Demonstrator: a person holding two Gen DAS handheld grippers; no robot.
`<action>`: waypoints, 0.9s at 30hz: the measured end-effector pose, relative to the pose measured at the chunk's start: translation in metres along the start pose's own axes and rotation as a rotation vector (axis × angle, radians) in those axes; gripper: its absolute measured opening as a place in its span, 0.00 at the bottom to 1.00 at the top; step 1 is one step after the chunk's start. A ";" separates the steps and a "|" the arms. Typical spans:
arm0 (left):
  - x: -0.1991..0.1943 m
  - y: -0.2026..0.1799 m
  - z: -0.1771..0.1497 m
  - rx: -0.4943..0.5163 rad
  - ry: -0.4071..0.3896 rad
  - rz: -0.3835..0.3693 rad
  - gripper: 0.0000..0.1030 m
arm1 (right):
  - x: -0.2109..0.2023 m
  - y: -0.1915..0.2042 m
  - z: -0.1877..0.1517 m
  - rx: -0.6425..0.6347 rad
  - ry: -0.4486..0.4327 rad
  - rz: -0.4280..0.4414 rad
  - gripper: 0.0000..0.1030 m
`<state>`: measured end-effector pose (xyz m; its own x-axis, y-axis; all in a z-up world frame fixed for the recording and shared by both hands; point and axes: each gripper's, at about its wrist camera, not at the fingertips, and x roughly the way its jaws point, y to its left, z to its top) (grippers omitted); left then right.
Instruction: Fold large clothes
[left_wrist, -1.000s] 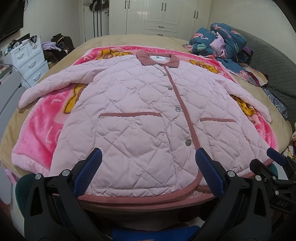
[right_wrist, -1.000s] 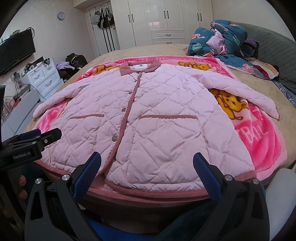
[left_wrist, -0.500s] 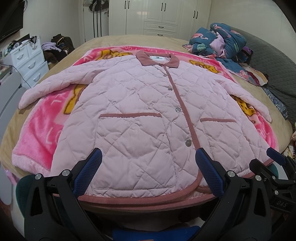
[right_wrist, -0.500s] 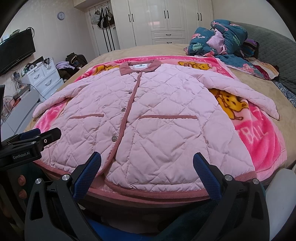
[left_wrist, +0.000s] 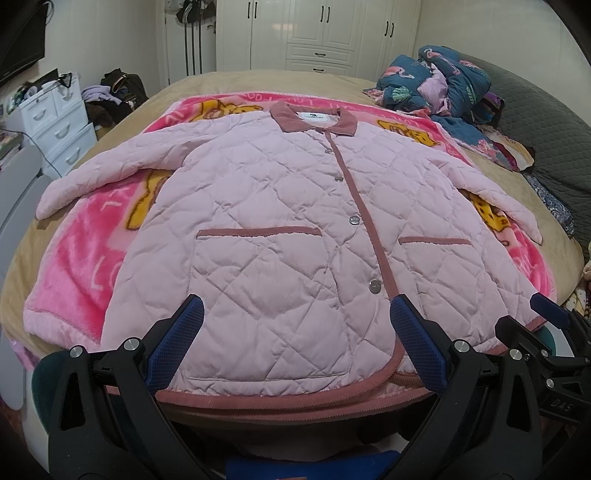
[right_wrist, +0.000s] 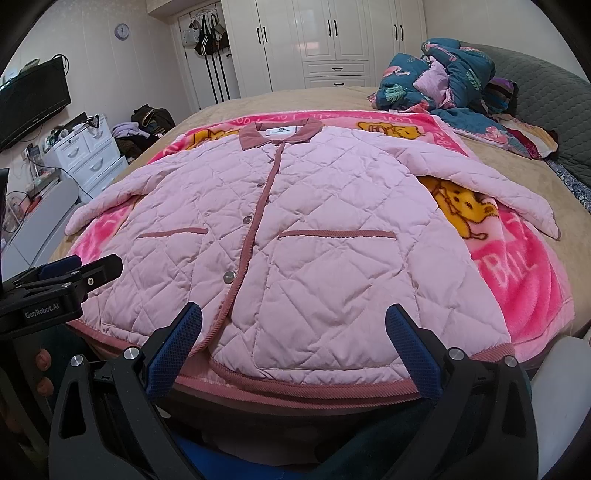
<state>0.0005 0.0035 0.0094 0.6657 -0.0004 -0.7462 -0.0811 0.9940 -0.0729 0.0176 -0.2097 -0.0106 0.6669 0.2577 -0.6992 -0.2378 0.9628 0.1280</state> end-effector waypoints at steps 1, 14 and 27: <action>0.000 0.000 0.000 0.000 0.001 0.001 0.92 | 0.000 0.000 0.000 0.000 0.002 0.000 0.96; 0.009 -0.006 0.026 0.007 0.003 0.003 0.92 | 0.015 -0.008 0.029 0.022 0.009 -0.002 0.96; 0.033 0.004 0.074 -0.039 -0.001 -0.015 0.92 | 0.031 -0.017 0.079 0.053 -0.015 -0.013 0.96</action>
<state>0.0768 0.0159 0.0332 0.6679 -0.0154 -0.7441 -0.0995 0.9890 -0.1098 0.0987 -0.2115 0.0212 0.6806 0.2455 -0.6902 -0.1911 0.9690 0.1563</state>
